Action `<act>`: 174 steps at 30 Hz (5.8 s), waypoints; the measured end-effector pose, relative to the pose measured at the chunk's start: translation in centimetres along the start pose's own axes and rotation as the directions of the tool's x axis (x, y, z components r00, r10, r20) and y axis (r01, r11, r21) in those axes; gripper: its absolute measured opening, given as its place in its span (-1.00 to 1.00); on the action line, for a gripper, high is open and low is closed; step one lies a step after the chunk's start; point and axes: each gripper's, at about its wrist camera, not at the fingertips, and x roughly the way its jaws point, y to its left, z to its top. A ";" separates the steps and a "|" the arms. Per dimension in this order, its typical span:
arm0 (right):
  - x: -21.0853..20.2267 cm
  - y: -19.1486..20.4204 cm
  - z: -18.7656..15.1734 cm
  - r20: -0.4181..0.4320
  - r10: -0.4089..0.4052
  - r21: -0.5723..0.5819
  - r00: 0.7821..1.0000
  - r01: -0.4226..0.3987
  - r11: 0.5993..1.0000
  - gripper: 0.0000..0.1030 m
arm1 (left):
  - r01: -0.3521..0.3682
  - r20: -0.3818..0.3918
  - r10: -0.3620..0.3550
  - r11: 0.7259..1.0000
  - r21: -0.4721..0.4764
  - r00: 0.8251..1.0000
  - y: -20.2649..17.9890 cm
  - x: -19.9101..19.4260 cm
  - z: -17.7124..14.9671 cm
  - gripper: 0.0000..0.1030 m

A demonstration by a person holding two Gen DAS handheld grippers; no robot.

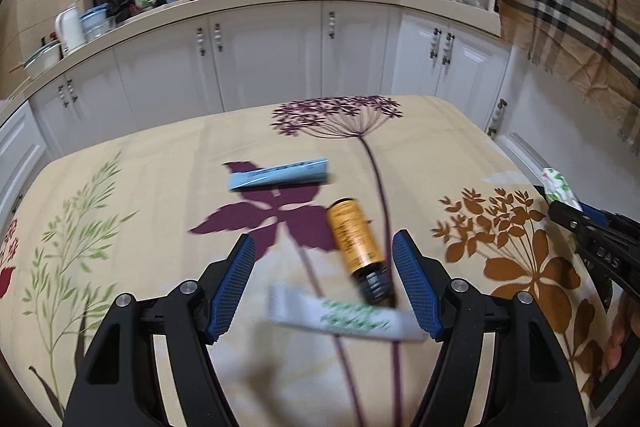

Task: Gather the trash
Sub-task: 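Grasp the gold-and-black bottle with the left tool while the right tool carries the tied packet, then carry the packet and bottle over the black bin and open both tools, then move back over the table and grasp the white-green toothpaste tube with the right tool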

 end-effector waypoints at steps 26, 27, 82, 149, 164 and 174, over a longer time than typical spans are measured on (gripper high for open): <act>-0.9 -5.3 -0.7 0.018 -0.007 0.078 1.000 0.005 0.997 -0.41 | 0.000 -0.088 0.004 0.999 0.038 0.996 -2.8 3.4 0.2 -0.52; -0.9 -5.3 -0.6 0.018 -0.007 0.077 1.000 0.006 0.997 -0.41 | 0.004 -0.084 -0.001 0.999 0.037 0.996 -2.7 3.2 0.1 -0.52; -5.7 -15.5 -2.6 0.081 -0.200 0.188 0.976 0.182 0.965 -0.40 | 0.329 0.025 -0.349 0.904 0.273 0.937 -22.8 0.5 1.3 -0.52; 0.0 18.8 -3.9 -0.168 0.217 -0.375 0.961 -0.266 0.888 -0.06 | -0.370 -0.052 0.371 0.882 -0.293 0.927 17.7 -8.9 -9.1 0.65; 0.2 17.9 -3.2 -0.173 0.213 -0.365 0.962 -0.264 0.893 -0.71 | -0.298 -0.038 0.299 0.914 -0.275 0.953 16.1 -7.4 -7.9 0.65; 1.1 13.8 0.3 -0.099 0.175 -0.299 0.980 -0.197 0.934 -0.71 | -0.193 -0.004 0.196 0.960 -0.202 0.981 10.8 -4.7 -3.7 0.65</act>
